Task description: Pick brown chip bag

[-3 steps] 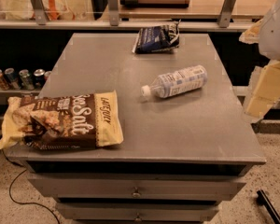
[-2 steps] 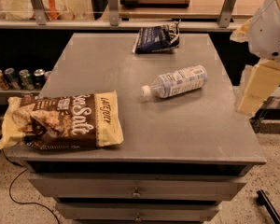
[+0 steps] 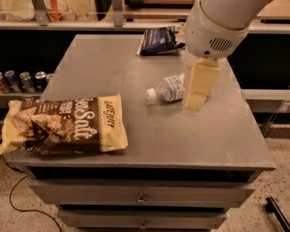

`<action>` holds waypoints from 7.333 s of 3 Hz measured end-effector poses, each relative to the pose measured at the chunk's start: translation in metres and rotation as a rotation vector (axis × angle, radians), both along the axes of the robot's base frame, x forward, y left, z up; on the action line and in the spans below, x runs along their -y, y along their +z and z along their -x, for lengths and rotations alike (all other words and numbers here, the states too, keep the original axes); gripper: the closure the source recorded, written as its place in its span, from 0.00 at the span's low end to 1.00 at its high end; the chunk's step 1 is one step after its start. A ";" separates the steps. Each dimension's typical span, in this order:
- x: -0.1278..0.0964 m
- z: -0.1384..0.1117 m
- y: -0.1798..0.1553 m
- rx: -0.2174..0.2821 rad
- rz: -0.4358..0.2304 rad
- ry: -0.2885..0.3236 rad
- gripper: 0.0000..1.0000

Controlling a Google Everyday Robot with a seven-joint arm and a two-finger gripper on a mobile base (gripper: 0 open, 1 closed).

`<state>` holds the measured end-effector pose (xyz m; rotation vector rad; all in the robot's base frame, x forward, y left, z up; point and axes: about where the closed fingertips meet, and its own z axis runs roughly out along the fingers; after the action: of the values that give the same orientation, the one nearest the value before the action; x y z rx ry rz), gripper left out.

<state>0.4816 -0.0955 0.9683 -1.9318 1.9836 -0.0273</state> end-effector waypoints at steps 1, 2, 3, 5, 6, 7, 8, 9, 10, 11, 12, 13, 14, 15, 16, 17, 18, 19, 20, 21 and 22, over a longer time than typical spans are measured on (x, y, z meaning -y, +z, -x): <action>0.003 0.000 0.001 -0.002 -0.003 -0.009 0.00; -0.031 0.013 0.000 -0.008 -0.028 0.106 0.00; -0.096 0.035 -0.011 -0.035 -0.020 0.289 0.00; -0.180 0.056 -0.024 -0.041 0.013 0.465 0.00; -0.202 0.042 -0.030 -0.054 0.020 0.483 0.00; -0.239 0.023 -0.043 -0.077 0.025 0.536 0.00; -0.268 0.008 -0.062 -0.108 0.025 0.583 0.00; -0.276 -0.006 -0.079 -0.132 0.020 0.582 0.00; -0.274 -0.017 -0.097 -0.158 0.010 0.562 0.19; -0.272 -0.024 -0.109 -0.181 0.001 0.546 0.42; -0.269 -0.026 -0.111 -0.185 0.000 0.538 0.65; -0.269 -0.026 -0.110 -0.185 0.000 0.538 0.88; -0.269 -0.026 -0.109 -0.185 0.000 0.537 1.00; -0.251 -0.035 -0.074 -0.114 0.012 0.501 1.00; -0.236 -0.041 -0.037 -0.045 0.035 0.471 1.00; -0.227 -0.045 -0.008 0.009 0.060 0.449 1.00; -0.220 -0.049 0.019 0.055 0.085 0.432 1.00; -0.218 -0.055 0.043 0.102 0.082 0.434 1.00; -0.217 -0.055 0.042 0.102 0.069 0.439 1.00; -0.215 -0.054 0.038 0.096 0.051 0.442 1.00; -0.212 -0.053 0.034 0.083 0.042 0.447 1.00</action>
Offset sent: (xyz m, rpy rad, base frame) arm -0.0348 0.0810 -0.0042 0.0661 0.0313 0.2876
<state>0.5342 0.1168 1.0024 -2.3160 1.4725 -0.0316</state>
